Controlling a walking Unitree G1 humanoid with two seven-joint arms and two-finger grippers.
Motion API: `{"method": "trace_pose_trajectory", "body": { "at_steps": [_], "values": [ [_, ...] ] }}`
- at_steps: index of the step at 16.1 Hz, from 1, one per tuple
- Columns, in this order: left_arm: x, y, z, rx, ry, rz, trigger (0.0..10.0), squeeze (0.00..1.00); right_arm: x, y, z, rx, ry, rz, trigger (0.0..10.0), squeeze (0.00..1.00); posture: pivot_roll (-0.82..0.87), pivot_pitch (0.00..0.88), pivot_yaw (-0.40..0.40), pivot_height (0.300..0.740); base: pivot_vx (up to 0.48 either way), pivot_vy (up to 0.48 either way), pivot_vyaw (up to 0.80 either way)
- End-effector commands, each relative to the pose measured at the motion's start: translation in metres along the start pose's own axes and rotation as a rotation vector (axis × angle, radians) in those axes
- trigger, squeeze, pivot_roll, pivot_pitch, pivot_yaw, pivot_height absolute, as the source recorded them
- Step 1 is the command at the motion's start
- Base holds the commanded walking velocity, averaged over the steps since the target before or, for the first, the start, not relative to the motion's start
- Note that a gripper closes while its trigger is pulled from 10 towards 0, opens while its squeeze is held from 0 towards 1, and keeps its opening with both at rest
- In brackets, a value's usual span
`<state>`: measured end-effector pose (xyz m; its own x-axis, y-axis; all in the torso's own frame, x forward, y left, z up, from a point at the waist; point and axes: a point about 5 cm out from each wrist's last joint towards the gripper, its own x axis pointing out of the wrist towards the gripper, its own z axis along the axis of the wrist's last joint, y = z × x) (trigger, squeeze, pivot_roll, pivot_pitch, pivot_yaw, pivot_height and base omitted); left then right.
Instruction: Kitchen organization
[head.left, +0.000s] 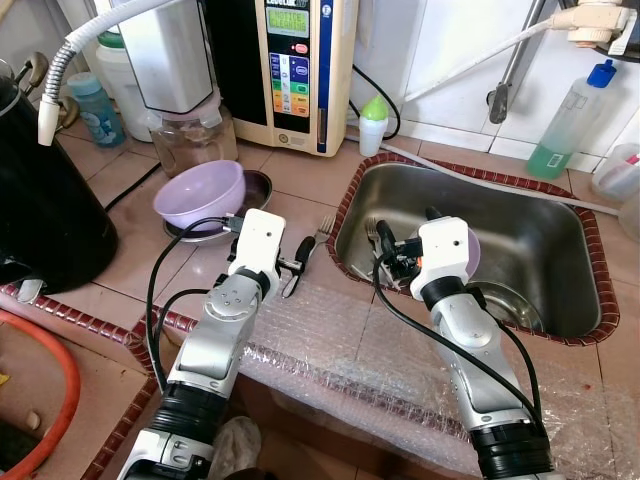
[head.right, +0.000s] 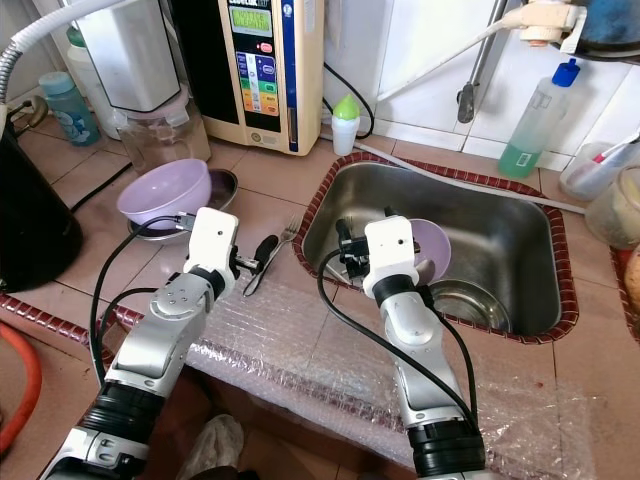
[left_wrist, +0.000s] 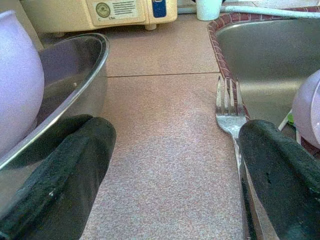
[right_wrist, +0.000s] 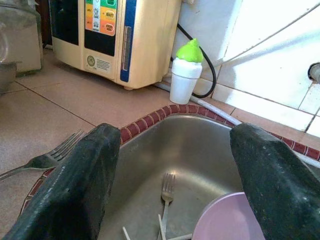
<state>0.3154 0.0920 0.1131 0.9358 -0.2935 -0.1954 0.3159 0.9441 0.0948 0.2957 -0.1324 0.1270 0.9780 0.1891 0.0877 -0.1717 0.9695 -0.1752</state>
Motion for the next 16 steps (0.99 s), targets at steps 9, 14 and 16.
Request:
{"method": "trace_pose_trajectory", "body": {
  "at_steps": [9, 14, 16],
  "values": [
    [-0.003, -0.005, -0.018, -0.025, 0.078, -0.034, 10.0, 0.0, 0.004, -0.005, 0.006, -0.017, -0.028, -0.019, 10.0, 0.0, -0.12, 0.0, 0.047, 0.74, 0.0, 0.0, 0.0],
    [-0.016, -0.002, -0.015, -0.029, 0.056, -0.036, 10.0, 0.0, 0.003, -0.008, 0.006, -0.03, -0.029, -0.023, 10.0, 0.0, -0.13, 0.0, 0.047, 0.74, 0.0, 0.0, 0.0],
    [-0.02, -0.005, -0.017, -0.046, 0.048, -0.071, 10.0, 0.0, 0.002, -0.008, 0.006, -0.031, -0.028, -0.023, 10.0, 0.0, -0.13, 0.0, 0.046, 0.74, 0.0, 0.0, 0.0]
  ]
}}
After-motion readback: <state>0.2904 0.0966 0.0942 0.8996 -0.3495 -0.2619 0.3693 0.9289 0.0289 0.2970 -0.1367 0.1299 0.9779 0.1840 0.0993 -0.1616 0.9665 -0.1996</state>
